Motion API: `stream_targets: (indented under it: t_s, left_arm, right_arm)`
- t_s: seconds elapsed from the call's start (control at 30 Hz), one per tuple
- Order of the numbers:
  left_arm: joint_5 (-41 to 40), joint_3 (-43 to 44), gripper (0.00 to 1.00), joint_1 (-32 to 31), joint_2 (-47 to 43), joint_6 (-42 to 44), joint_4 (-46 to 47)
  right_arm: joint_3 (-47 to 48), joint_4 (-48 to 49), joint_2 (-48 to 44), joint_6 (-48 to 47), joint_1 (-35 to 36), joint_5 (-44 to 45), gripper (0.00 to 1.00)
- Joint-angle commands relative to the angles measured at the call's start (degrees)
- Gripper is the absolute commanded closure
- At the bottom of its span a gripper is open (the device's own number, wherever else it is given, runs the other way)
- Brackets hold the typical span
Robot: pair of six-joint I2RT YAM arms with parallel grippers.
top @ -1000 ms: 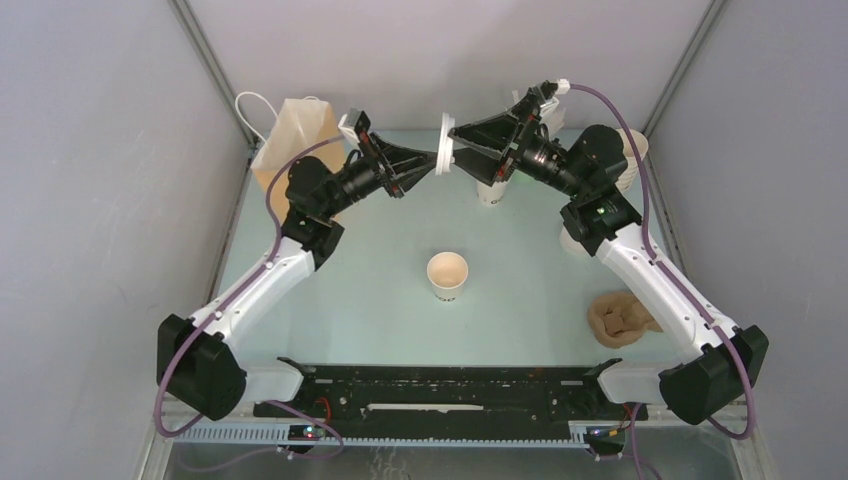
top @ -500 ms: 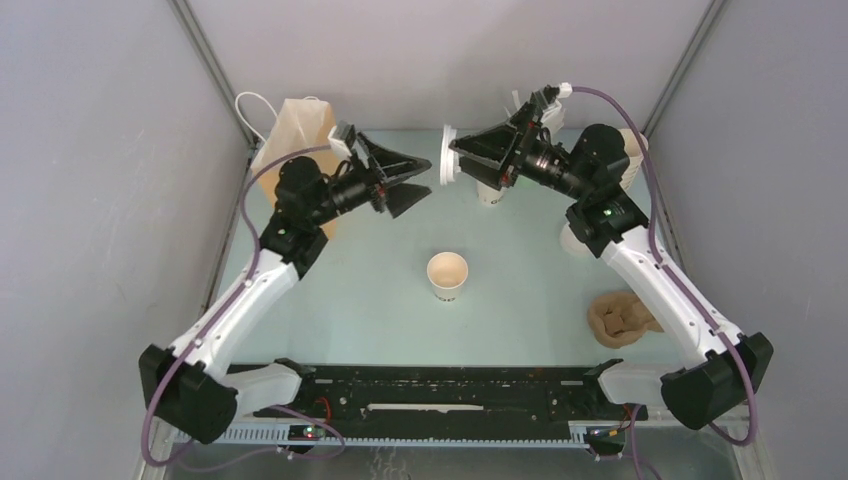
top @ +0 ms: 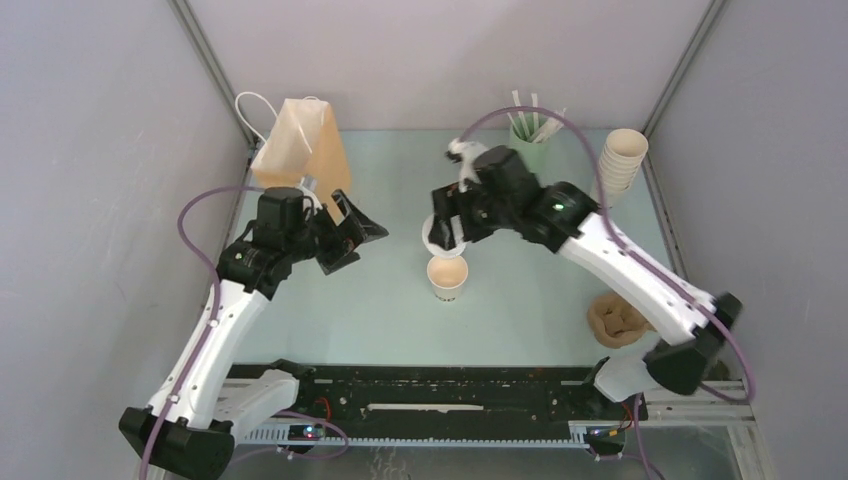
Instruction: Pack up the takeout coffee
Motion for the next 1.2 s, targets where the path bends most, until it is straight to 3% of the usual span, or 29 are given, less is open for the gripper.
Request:
stream_targets:
  t_s: [0.0,0.17,0.37,1.17]
  left_arm:
    - [-5.27,3.06,0.00,-0.03,-1.58,9.25,-8.35]
    - [-7.27,1.44,0.00,-0.03,-3.50,11.19,-10.23]
    - [-6.33,-2.32,0.00,-0.02,-5.49,10.75,-8.74]
    - [-3.85,-2.22,0.00,0.06,-3.17,11.36,-6.16]
  right_arm:
    - [8.45,-15.92,9.91,-9.20,5.95,15.79,0.16]
    - [14.15,-20.65,18.65,-10.10,10.10,20.66,0.15]
    - [16.16,-23.27,25.38,-9.99,10.02,22.01,0.14]
    - [14.47,-18.12,28.49,-10.60,7.52,16.37,0.11]
